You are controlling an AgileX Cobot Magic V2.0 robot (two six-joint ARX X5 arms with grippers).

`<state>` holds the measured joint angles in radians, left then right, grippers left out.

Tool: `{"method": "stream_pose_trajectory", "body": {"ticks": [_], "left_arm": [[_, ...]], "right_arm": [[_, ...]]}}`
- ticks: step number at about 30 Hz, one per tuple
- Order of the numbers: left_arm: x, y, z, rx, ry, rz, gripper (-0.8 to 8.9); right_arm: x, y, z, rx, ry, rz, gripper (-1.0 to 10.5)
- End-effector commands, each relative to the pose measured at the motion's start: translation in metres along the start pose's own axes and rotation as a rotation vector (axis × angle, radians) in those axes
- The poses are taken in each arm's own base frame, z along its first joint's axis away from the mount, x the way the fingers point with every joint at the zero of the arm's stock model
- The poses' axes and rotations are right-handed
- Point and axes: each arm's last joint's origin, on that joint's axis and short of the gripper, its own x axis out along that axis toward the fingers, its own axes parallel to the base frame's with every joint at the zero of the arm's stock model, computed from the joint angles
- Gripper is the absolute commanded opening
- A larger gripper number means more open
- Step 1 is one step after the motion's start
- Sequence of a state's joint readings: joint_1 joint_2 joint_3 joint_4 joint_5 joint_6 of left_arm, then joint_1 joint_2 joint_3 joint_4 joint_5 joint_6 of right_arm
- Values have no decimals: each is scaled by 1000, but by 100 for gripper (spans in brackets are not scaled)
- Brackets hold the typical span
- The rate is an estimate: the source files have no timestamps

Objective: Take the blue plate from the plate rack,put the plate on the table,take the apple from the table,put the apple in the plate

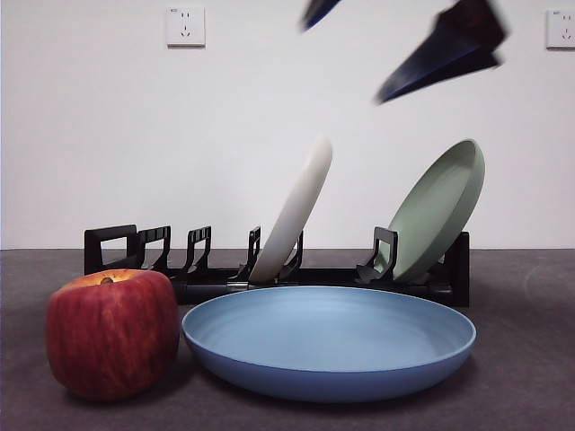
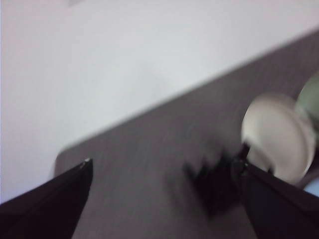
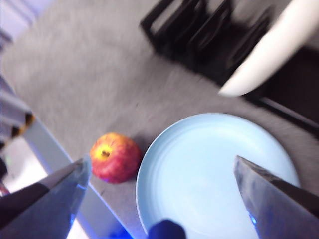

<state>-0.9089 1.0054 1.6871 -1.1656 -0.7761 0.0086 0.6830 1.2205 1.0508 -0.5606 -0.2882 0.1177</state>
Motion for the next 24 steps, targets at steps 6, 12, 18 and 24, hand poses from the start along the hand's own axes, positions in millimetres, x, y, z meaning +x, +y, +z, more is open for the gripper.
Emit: {"method": "stream_pose_trajectory", "body": {"ticks": [6,12,18,24], "left_arm": [[-1,9,-30,-137,115,72,466],[2,5,-73,-184,147,119,461],[5,0,-119,-279,185,150,431],[5,-1,-144,-323,228,166,431]], "right_arm": [[52,44,13,-180,109,59,482],[78,66,7,-262,170,96,481],[108,79,-8,-313,249,125,483],[137,85,-18,-359,265,95,484]]}}
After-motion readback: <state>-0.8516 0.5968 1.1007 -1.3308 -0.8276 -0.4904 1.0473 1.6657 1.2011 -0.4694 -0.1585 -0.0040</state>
